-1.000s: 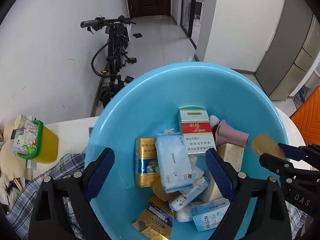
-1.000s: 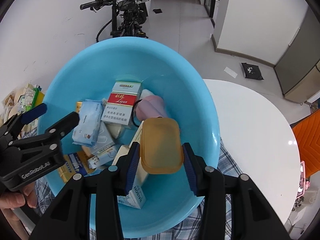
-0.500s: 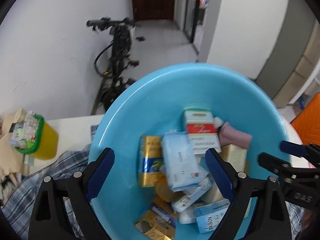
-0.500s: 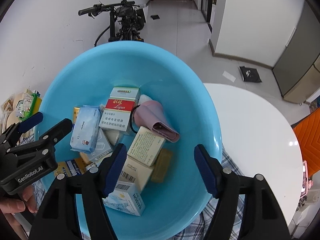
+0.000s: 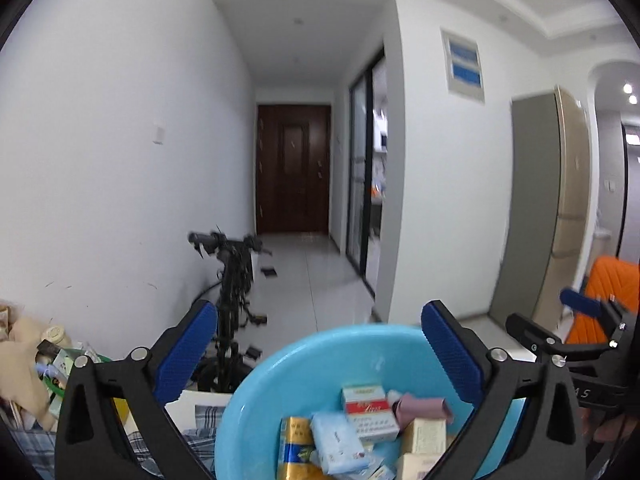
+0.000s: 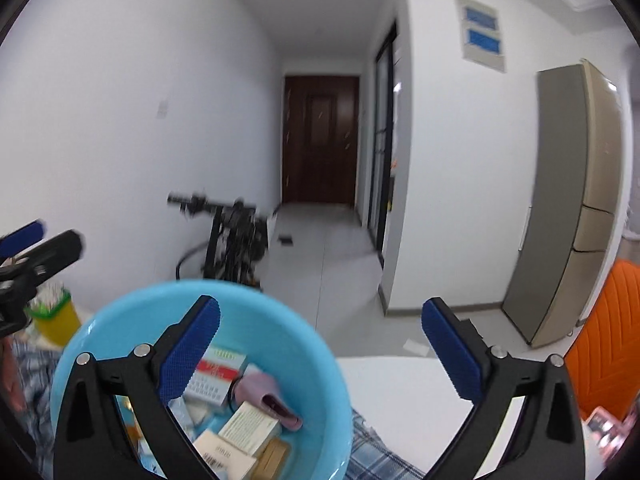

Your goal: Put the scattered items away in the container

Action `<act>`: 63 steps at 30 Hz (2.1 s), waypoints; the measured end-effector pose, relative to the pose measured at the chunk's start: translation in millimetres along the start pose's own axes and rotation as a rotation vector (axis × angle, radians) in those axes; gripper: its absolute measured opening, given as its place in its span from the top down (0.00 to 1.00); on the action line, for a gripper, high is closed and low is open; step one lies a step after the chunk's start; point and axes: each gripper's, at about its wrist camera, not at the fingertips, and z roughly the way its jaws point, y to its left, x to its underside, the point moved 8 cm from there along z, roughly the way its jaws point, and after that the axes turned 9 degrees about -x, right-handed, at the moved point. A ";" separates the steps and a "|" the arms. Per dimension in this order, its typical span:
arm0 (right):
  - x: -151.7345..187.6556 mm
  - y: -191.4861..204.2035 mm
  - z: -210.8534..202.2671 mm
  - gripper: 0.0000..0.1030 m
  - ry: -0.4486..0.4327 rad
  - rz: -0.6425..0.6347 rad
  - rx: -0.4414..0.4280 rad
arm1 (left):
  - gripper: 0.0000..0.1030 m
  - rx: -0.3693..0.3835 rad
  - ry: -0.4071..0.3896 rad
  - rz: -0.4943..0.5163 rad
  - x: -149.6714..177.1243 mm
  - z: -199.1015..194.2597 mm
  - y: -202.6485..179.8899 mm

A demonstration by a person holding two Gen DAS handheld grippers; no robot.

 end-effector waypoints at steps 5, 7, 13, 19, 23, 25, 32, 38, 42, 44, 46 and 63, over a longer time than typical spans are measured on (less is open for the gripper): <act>-7.6 -14.6 1.0 0.00 -0.037 0.014 0.094 | 0.00 -0.036 0.061 0.052 7.5 12.4 -3.6; -14.9 -14.2 -2.6 0.00 -0.058 0.038 0.066 | 0.00 -0.038 0.087 0.111 13.7 15.0 -10.0; -27.2 -6.4 -15.6 0.00 -0.072 0.017 0.020 | 0.00 -0.042 0.085 0.094 20.1 8.5 -7.5; -22.4 -9.6 -31.2 0.00 -0.073 0.063 0.003 | 0.00 -0.026 0.098 0.032 12.8 -1.2 0.8; -23.2 -10.6 -46.0 0.00 -0.060 0.086 0.034 | 0.00 -0.093 0.120 0.000 5.1 -16.7 10.7; -23.4 -9.3 -55.6 0.00 -0.057 0.069 0.064 | 0.00 -0.064 0.120 -0.022 -0.4 -34.5 11.8; -21.3 34.2 -112.9 0.00 -0.036 -0.051 -0.014 | 0.00 -0.037 0.178 -0.064 -6.3 -96.3 21.3; -8.1 73.5 -173.4 0.00 0.066 -0.152 -0.052 | 0.00 -0.061 0.143 0.019 -14.3 -162.5 19.6; 1.8 87.8 -215.5 0.00 0.055 -0.152 -0.123 | 0.00 -0.009 0.095 0.030 -21.0 -215.8 17.7; 1.8 89.5 -238.4 0.00 0.014 -0.129 -0.154 | 0.00 0.032 0.092 0.028 -17.7 -234.9 15.9; 2.8 88.8 -257.2 0.00 -0.018 -0.096 -0.171 | 0.00 0.057 0.097 0.031 -12.6 -248.4 14.9; 41.4 88.7 -324.0 0.00 -0.079 -0.072 -0.175 | 0.00 0.033 -0.016 0.101 22.7 -348.6 18.7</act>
